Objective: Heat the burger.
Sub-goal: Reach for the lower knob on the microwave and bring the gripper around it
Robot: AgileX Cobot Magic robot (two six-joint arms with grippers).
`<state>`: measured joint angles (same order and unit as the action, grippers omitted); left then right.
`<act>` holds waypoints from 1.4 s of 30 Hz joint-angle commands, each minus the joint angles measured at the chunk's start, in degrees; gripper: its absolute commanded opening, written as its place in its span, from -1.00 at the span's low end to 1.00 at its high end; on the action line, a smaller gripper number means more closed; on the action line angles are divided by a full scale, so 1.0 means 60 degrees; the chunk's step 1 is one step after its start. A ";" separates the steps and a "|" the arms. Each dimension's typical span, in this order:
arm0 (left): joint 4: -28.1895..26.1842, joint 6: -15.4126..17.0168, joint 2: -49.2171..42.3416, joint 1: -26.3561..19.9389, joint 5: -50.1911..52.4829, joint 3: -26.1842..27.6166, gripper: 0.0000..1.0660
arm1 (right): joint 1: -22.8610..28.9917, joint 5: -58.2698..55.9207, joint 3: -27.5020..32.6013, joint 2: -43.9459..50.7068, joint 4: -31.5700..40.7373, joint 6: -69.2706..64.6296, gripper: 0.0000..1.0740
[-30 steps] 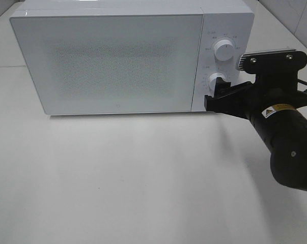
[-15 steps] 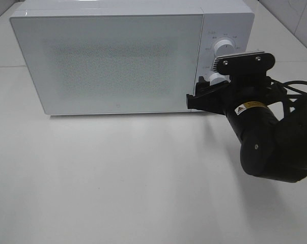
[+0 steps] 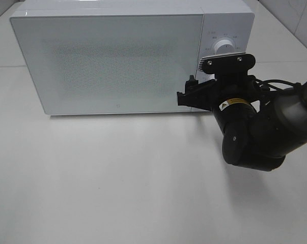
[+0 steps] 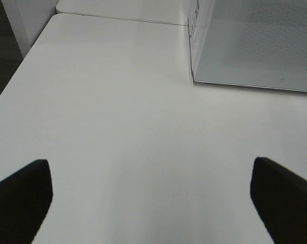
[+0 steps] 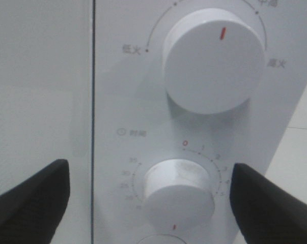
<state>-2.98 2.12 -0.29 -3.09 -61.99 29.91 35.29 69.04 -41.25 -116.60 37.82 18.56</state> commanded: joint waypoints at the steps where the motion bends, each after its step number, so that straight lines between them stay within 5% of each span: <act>1: -0.0057 -0.0010 -0.0143 -0.0029 0.0124 -0.0029 0.84 | -0.0220 0.0162 -0.0191 -0.0086 -0.0095 -0.0067 0.42; 29: -0.0057 -0.0010 -0.0143 -0.0029 0.0124 -0.0029 0.84 | -0.0525 0.0372 -0.0325 -0.0334 -0.0086 -0.0697 0.35; 40: -0.0057 -0.0010 -0.0143 -0.0029 0.0124 -0.0029 0.84 | -0.0525 0.0812 -0.0325 -0.0344 -0.0095 -0.0688 0.03; 42: -0.0057 -0.0010 -0.0143 -0.0029 0.0124 -0.0029 0.84 | -0.0525 0.0859 -0.0325 -0.0344 -0.0095 -0.0697 -0.29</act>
<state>-2.98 2.12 -0.29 -3.09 -61.99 29.91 32.72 68.53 -42.28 -118.66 36.96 15.18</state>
